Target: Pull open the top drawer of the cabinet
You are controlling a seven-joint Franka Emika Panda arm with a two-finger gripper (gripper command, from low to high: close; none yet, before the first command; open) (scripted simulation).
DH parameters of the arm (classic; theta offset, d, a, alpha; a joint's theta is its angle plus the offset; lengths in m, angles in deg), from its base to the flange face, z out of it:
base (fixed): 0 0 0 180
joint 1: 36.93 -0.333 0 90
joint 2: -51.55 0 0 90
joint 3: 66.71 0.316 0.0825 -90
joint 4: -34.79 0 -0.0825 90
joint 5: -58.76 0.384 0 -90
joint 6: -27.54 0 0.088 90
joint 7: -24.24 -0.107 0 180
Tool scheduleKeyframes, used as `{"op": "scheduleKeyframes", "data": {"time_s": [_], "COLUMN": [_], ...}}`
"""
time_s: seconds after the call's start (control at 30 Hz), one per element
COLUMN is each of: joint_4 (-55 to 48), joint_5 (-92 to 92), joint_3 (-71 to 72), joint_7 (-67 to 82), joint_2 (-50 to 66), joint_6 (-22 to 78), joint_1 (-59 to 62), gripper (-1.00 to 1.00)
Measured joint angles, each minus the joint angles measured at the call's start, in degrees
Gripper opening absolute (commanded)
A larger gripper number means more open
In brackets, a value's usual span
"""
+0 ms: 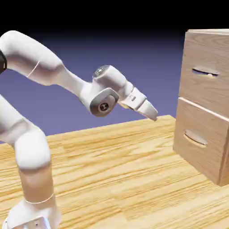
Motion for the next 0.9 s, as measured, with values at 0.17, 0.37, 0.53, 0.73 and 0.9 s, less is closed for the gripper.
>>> {"op": "scheduleKeyframes", "data": {"time_s": [0.17,0.37,0.53,0.73,0.9], "joint_4": [-4.72,-10.38,-15.10,-20.76,-25.48], "joint_5": [-12.46,-27.41,-39.87,-54.82,-67.28], "joint_3": [2.54,5.60,8.14,11.19,13.74], "joint_7": [-5.44,-11.98,-17.42,-23.95,-29.40], "joint_2": [3.12,6.87,10.00,13.75,16.87], "joint_6": [0.91,1.99,2.90,3.99,4.89], "joint_1": [2.14,4.72,6.86,9.43,11.58], "gripper": [0.00,0.00,0.00,0.00,0.00]}}
